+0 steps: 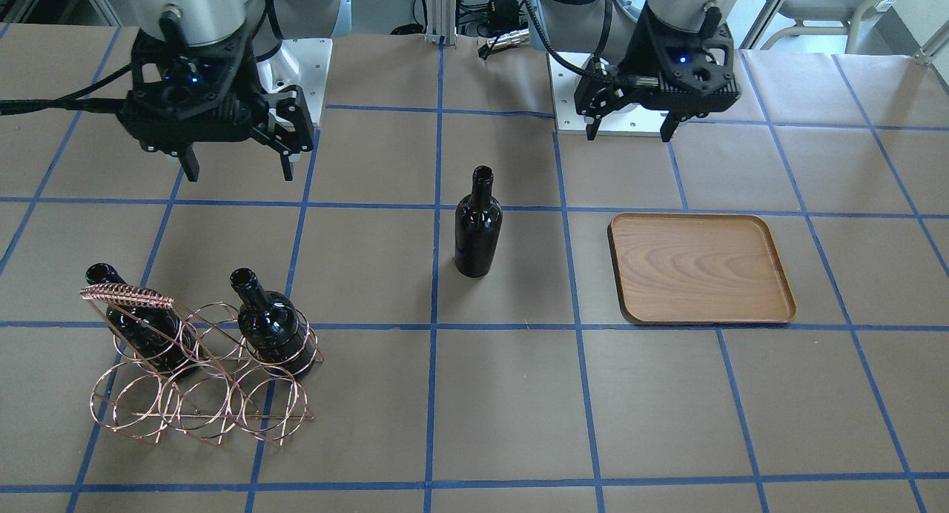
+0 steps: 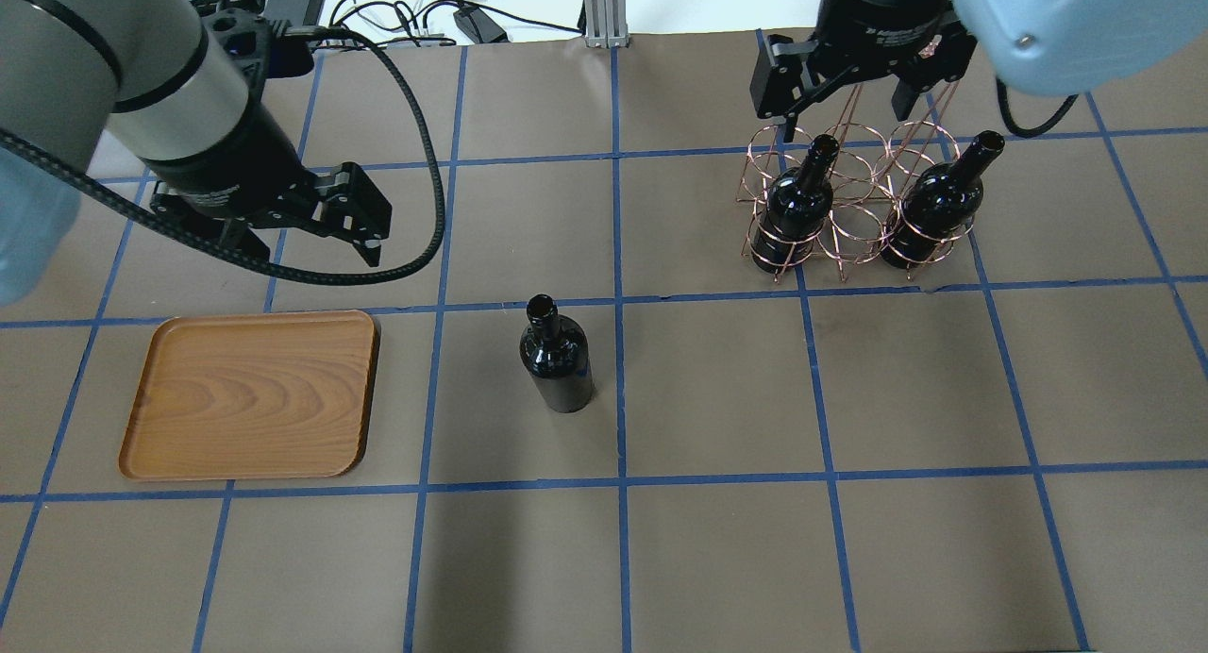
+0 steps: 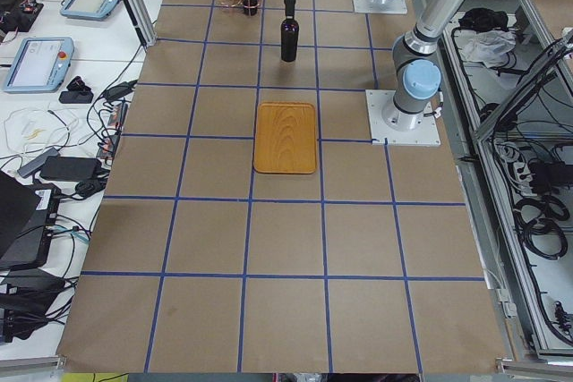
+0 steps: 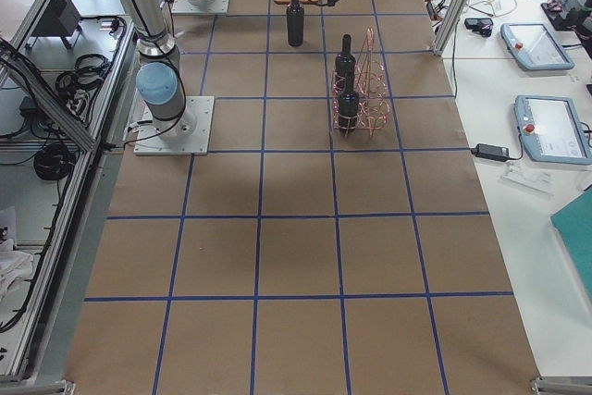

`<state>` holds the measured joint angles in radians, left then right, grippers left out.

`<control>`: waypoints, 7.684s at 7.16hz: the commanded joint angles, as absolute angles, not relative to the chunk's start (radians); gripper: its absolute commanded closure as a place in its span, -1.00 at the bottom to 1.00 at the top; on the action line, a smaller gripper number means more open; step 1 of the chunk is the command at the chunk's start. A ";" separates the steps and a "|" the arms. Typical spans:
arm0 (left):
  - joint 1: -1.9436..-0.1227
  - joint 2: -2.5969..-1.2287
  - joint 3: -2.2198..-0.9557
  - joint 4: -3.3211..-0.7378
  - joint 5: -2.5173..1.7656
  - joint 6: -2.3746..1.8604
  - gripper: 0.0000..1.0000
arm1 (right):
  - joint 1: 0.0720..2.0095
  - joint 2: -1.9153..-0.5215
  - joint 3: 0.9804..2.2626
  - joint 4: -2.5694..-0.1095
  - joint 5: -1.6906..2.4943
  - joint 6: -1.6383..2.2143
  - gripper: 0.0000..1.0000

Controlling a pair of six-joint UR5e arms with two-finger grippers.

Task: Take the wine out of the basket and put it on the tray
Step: 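Move the left gripper over the standing bottle and lower onto its neck, then close the left gripper on the bottle neck and lift it, then carry the bottle with the left gripper over the wooden tray and lower it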

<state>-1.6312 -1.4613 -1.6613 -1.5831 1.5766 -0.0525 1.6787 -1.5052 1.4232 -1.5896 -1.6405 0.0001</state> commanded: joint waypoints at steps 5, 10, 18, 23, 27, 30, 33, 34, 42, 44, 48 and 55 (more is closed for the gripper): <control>-1.917 -1.618 -1.664 -1.395 1.539 -0.222 -1.00 | 1.644 -1.548 1.434 -1.586 -1.588 -0.017 -1.00; -1.948 -1.695 -1.681 -1.385 1.555 -0.177 -0.95 | 1.640 -1.549 1.434 -1.589 -1.583 0.005 -1.00; -1.905 -1.713 -1.710 -1.367 1.548 -0.103 -0.38 | 1.640 -1.549 1.434 -1.586 -1.586 0.002 -1.00; -1.916 -1.713 -1.712 -1.370 1.543 -0.109 -0.14 | 1.640 -1.549 1.434 -1.588 -1.588 0.000 -1.00; -1.916 -1.709 -1.710 -1.382 1.545 -0.141 -0.44 | 1.640 -1.551 1.434 -1.582 -1.586 -0.011 -1.00; -1.921 -1.709 -1.712 -1.393 1.543 -0.141 0.21 | 1.637 -1.549 1.434 -1.586 -1.588 -0.014 -1.00; -1.921 -1.707 -1.698 -1.408 1.545 -0.141 1.00 | 1.637 -1.551 1.434 -1.588 -1.589 -0.014 -1.00; -1.910 -1.695 -1.686 -1.426 1.551 -0.140 1.00 | 1.637 -1.551 1.434 -1.588 -1.589 -0.014 -1.00; -1.300 -1.635 -1.563 -1.617 1.704 0.315 1.00 | 1.637 -1.552 1.434 -1.588 -1.588 -0.012 -1.00; -1.153 -1.614 -1.630 -1.605 1.643 0.469 1.00 | 1.637 -1.552 1.434 -1.586 -1.586 -0.012 -1.00; -1.083 -1.624 -1.730 -1.488 1.638 0.551 1.00 | 1.638 -1.552 1.434 -1.586 -1.586 -0.011 -1.00; -1.101 -1.635 -1.735 -1.502 1.644 0.549 0.88 | 1.638 -1.554 1.434 -1.586 -1.588 -0.011 -1.00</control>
